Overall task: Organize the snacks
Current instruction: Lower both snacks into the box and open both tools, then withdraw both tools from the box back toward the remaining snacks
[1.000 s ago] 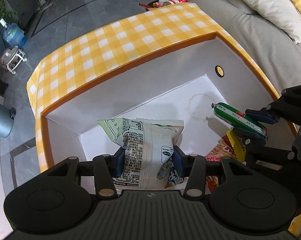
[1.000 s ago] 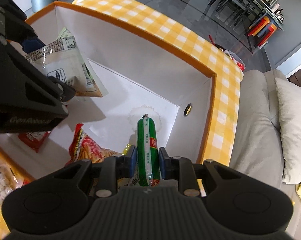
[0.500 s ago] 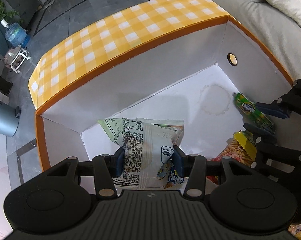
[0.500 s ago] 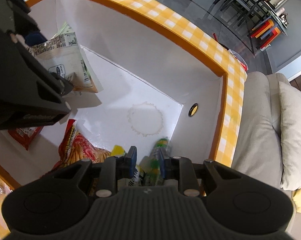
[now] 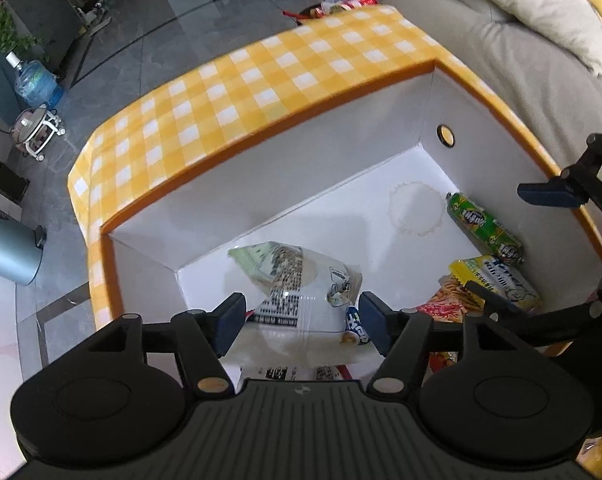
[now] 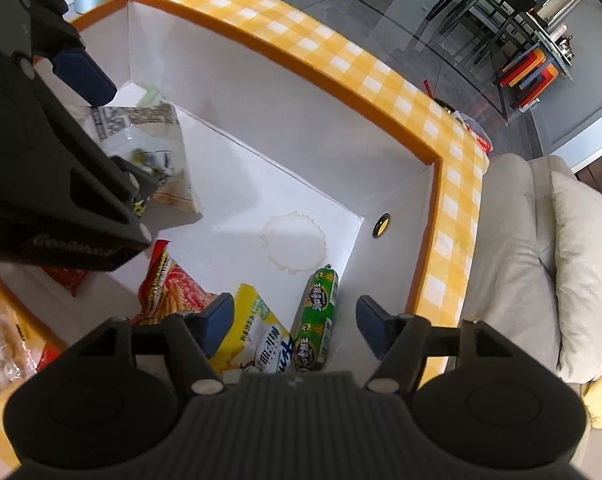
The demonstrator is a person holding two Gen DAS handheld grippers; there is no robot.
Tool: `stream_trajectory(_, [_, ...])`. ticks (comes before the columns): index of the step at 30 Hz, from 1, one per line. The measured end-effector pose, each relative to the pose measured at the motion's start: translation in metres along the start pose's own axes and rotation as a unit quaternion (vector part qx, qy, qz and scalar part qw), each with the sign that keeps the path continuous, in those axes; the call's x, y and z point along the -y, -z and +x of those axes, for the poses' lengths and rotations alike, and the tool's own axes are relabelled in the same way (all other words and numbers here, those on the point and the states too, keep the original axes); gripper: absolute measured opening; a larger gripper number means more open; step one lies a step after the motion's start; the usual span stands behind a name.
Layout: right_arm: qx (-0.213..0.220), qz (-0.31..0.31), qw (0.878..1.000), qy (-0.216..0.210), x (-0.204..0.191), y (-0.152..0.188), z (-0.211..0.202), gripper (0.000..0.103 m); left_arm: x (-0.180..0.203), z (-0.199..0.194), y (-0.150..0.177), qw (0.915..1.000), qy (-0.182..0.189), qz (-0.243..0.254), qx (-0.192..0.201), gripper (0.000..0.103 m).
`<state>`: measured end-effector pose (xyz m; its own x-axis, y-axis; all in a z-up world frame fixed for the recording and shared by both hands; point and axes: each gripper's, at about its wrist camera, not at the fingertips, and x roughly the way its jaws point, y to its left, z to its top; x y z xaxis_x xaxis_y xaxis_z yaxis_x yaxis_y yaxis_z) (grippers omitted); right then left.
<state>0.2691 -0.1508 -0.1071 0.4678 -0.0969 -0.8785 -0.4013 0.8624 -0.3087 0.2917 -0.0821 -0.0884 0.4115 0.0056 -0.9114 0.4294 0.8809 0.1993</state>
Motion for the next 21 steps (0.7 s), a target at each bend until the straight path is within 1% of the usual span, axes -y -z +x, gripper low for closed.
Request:
stream_trajectory(3, [0.008,0.002,1.0,0.001,-0.001,0.001,-0.01,0.066,-0.005,-0.012,0.004,0.9998,0.003,-0.016,0.011,0.078])
stream_trajectory(5, [0.014,0.008,1.0,0.004,0.0,0.001,-0.017,0.072,-0.009,-0.019,0.008,0.9995,0.003,-0.025,0.018,0.078])
stream_trajectory(6, [0.02,0.012,1.0,0.007,0.0,0.002,-0.021,0.079,-0.01,-0.024,0.01,0.9994,0.002,-0.028,0.021,0.078])
stream_trajectory(7, [0.026,0.016,0.999,0.011,0.0,0.003,-0.026,0.081,-0.011,-0.028,0.013,0.9992,0.0,-0.032,0.025,0.078])
stream_trajectory(14, [0.047,0.038,0.998,0.018,-0.003,0.015,-0.054,0.081,-0.011,-0.06,0.036,0.9973,-0.013,-0.038,0.061,0.078])
stream_trajectory(21, [0.071,0.046,0.996,0.017,-0.016,0.031,-0.084,0.084,-0.002,-0.088,0.061,0.995,-0.028,-0.02,0.094,0.078])
